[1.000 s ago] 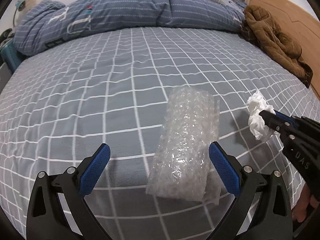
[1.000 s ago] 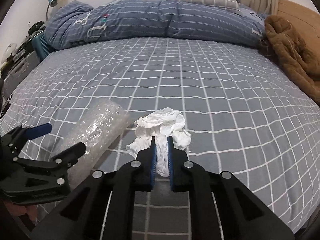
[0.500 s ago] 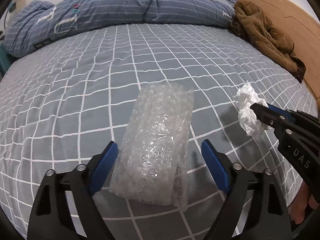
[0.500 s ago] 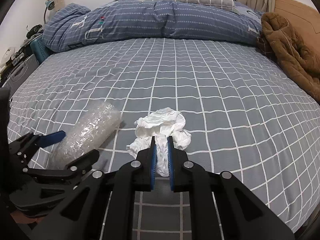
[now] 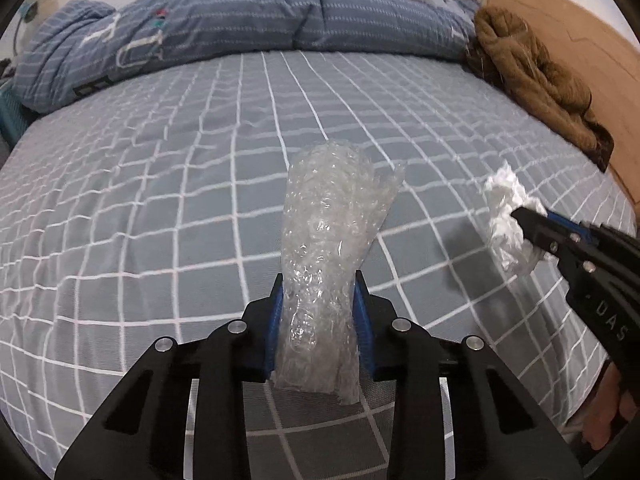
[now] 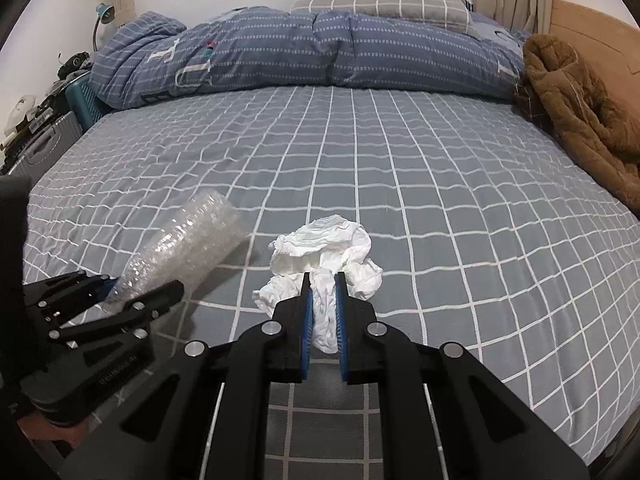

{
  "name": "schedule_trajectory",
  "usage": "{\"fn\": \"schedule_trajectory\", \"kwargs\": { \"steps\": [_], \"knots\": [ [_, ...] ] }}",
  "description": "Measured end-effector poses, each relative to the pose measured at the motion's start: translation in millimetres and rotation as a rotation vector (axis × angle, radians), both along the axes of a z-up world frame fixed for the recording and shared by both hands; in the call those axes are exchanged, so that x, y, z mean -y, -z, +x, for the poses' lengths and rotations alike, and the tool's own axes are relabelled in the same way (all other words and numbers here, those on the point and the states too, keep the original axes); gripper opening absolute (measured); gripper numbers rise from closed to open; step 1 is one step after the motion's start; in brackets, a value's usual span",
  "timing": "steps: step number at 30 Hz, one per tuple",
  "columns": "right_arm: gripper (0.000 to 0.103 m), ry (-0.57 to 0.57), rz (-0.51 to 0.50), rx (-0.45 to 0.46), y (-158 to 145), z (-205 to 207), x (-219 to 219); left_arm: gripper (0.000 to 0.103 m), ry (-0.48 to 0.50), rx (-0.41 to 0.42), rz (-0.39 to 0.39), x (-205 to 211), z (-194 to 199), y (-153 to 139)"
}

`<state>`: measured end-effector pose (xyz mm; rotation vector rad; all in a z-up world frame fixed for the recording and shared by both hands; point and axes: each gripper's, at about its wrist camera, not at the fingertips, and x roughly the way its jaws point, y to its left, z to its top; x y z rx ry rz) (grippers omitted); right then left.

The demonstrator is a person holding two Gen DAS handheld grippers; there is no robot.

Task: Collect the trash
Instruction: 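Carry the bubble wrap and tissue down toward the black trash bin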

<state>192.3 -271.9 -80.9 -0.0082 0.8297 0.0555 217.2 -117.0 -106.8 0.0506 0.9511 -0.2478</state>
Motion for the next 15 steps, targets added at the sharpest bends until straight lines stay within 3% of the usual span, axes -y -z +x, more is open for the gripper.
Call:
{"fn": "schedule_trajectory", "kwargs": {
  "steps": [15],
  "knots": [
    [0.010,-0.023,0.006,0.106,-48.4,-35.6,-14.4,0.031,-0.059,0.098,-0.046,-25.5,-37.7,-60.0]
  ]
}}
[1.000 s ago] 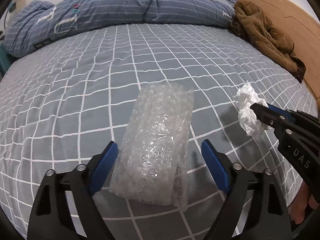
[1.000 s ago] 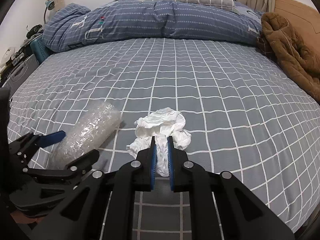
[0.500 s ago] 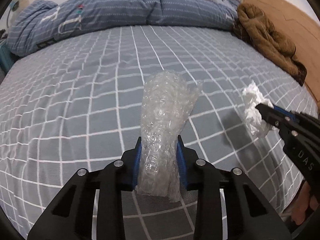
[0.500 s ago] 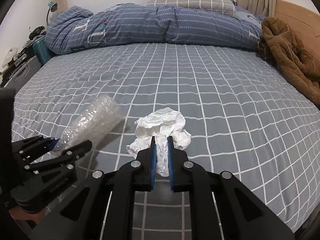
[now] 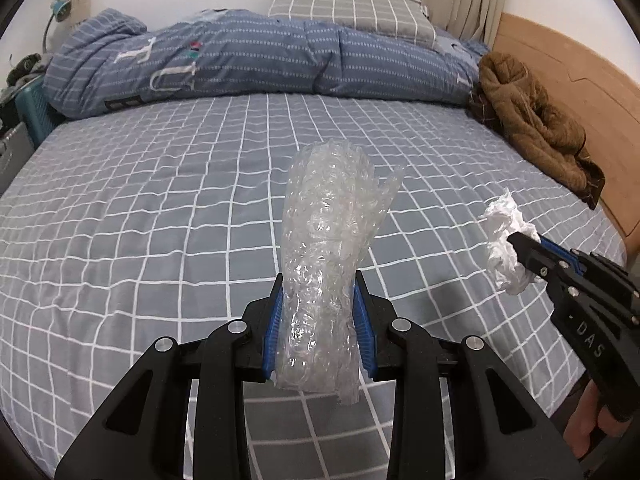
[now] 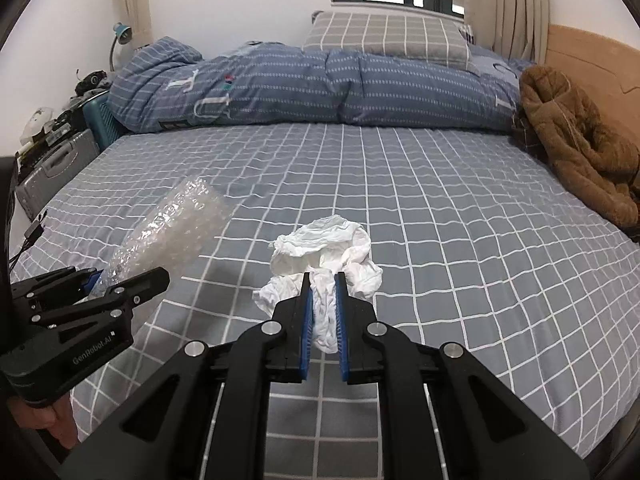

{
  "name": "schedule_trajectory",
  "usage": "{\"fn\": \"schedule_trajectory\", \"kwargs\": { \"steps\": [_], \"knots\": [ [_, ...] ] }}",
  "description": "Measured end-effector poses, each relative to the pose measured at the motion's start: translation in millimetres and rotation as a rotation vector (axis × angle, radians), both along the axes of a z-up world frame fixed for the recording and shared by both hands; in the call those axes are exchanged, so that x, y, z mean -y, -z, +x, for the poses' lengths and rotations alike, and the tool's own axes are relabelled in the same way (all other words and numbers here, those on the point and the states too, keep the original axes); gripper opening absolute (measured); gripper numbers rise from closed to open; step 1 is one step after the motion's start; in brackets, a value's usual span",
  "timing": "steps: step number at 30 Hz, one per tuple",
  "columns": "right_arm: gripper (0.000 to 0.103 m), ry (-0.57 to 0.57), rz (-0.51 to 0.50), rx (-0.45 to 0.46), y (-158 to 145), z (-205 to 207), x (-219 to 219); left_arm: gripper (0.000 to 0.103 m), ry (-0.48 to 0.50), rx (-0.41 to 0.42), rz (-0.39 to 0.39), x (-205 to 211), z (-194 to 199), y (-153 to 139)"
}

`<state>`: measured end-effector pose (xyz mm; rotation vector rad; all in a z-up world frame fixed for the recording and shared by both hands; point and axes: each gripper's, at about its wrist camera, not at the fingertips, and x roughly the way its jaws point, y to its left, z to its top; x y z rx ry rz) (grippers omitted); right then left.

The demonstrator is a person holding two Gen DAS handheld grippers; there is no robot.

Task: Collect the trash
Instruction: 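Carry the bubble wrap and tissue down toward the black trash bin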

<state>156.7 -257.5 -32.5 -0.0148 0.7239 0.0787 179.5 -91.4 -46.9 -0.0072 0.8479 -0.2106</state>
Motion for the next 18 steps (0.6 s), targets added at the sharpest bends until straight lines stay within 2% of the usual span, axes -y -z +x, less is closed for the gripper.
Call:
{"fn": "schedule_trajectory", "kwargs": {
  "steps": [10,18],
  "knots": [
    [0.010,-0.005,0.010,0.024,-16.8,-33.7,-6.5,0.031,-0.018,-0.010,-0.005,-6.2,-34.5,-17.7],
    [0.010,-0.012,0.032,0.027,-27.0,-64.4,-13.8,0.031,-0.034,-0.026,-0.016,-13.9,-65.8,-18.7]
  ]
}}
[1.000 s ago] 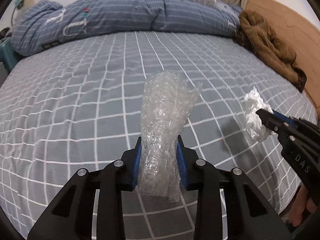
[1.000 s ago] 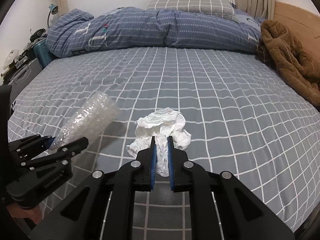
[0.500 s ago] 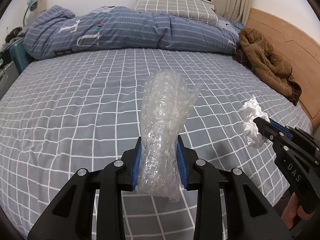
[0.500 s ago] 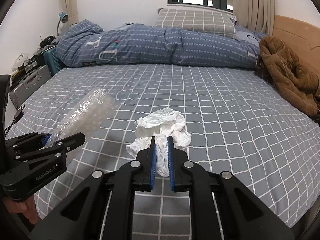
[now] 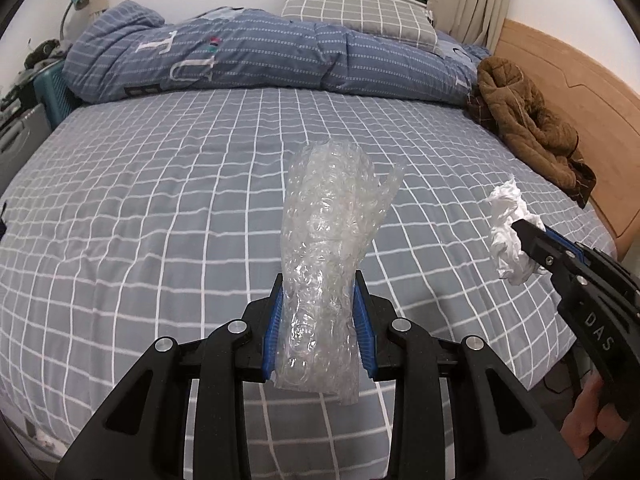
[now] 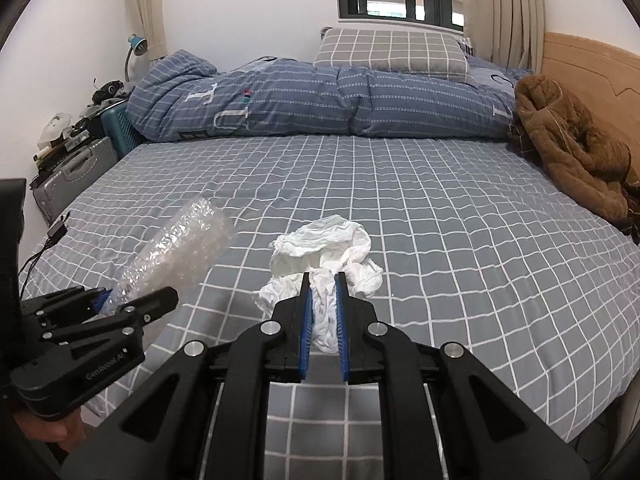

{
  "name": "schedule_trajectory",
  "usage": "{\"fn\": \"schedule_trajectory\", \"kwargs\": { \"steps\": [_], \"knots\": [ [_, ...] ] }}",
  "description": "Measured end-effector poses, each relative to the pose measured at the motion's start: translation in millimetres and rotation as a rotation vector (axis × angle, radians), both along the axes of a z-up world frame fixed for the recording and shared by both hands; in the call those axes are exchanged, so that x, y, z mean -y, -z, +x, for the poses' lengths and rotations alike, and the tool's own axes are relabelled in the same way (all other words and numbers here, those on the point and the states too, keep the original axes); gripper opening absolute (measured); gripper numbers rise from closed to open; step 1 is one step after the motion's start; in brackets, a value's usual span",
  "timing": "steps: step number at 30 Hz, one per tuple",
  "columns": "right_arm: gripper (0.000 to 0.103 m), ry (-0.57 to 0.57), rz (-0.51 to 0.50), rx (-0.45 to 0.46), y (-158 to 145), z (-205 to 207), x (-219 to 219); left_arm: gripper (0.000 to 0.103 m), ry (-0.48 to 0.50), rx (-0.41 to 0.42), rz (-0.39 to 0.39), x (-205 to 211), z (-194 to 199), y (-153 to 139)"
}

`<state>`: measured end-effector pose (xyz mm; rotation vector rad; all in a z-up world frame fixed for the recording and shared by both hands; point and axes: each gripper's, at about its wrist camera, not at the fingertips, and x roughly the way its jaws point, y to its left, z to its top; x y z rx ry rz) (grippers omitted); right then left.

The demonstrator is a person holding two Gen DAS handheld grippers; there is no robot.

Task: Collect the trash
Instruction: 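Carry the bubble wrap and tissue down toward the black trash bin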

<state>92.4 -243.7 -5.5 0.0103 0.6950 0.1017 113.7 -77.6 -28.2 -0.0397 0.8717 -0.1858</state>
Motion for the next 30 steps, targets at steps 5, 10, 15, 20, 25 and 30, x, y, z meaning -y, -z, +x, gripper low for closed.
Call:
{"fn": "schedule_trajectory", "kwargs": {
  "steps": [5,10,15,20,25,30],
  "knots": [
    [0.010,-0.004,-0.001,0.000,-4.4,-18.8,-4.5,0.031,-0.003,0.005,-0.002,-2.5,-18.1,-3.6],
    [0.010,-0.013,-0.007,0.012,-11.2,-36.4,-8.2,0.031,-0.009,0.003,-0.012,-8.0,-34.4,-5.1],
    [0.011,-0.017,-0.012,0.010,-11.9,-56.7,-11.9,0.031,-0.012,0.003,-0.016,-11.4,-51.0,-7.2],
    [0.011,-0.014,-0.006,0.003,-11.4,-74.1,-12.0,0.031,-0.008,0.002,-0.015,-11.8,-67.3,-9.3],
    [0.011,-0.014,-0.001,0.003,-12.5,-90.0,-11.8,0.031,-0.009,-0.007,-0.010,-12.2,-84.9,-6.7],
    [0.011,-0.014,0.003,-0.008,-9.7,-106.5,-11.6,0.031,-0.007,-0.025,-0.003,-13.3,-102.1,0.0]
  ]
}}
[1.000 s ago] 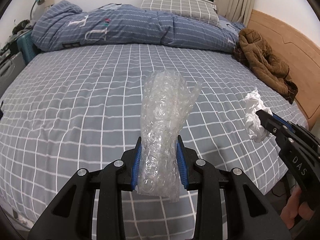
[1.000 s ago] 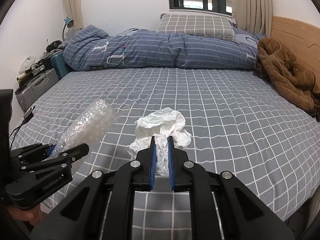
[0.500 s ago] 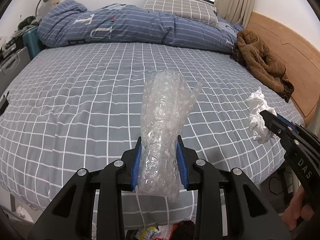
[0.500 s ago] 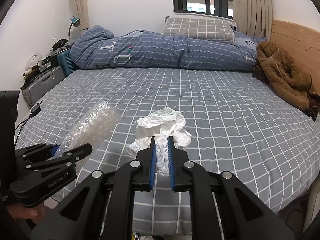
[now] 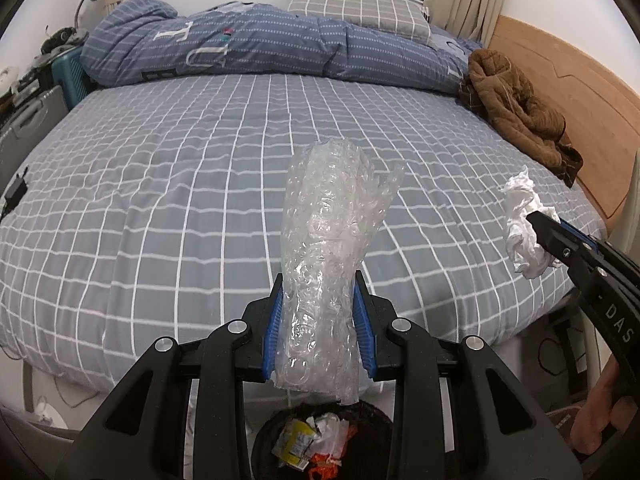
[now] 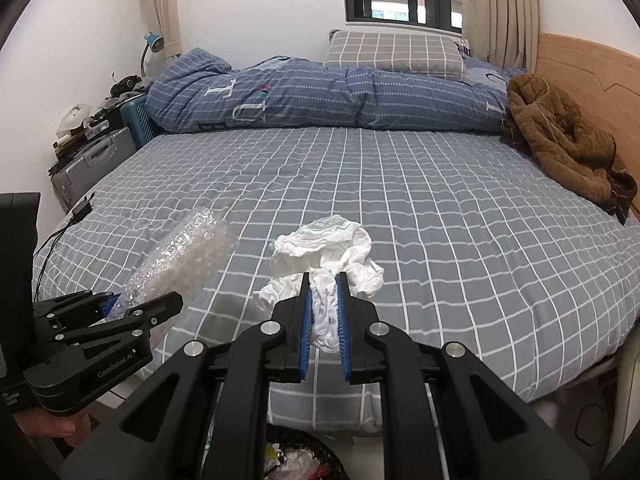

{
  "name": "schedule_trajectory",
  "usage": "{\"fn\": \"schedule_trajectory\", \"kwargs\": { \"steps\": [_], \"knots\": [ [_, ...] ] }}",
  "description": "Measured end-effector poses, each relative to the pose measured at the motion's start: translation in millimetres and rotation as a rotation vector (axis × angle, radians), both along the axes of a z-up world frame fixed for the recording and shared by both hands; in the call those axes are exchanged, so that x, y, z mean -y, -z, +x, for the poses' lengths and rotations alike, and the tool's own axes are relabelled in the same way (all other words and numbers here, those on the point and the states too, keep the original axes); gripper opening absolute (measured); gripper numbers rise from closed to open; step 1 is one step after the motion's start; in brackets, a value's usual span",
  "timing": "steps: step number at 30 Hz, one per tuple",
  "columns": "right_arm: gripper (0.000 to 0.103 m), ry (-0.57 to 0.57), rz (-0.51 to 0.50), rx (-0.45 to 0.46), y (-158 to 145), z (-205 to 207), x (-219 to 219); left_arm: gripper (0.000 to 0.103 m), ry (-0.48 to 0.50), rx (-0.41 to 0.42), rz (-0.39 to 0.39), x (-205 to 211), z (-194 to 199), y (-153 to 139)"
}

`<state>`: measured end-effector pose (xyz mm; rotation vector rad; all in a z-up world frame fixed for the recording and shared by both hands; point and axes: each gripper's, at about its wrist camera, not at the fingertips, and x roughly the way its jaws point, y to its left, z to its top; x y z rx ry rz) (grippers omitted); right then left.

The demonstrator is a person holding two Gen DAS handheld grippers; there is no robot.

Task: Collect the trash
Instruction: 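Carry the bubble wrap and tissue down toward the black trash bin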

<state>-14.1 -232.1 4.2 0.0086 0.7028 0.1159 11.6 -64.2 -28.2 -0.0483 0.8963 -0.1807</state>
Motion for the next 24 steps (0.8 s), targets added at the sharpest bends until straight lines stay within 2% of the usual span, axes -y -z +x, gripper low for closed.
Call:
{"fn": "schedule_trajectory", "kwargs": {
  "steps": [12,24],
  "knots": [
    [0.011,0.003,0.002,-0.044,15.9,-41.2,-6.2,0.031,0.001,-0.031,-0.004,0.4,-49.2,13.6],
    [0.011,-0.015,-0.001,-0.129,49.6,-82.3,-23.2,0.031,-0.021,-0.094,0.009,-12.5,-92.7,39.5]
  ]
}}
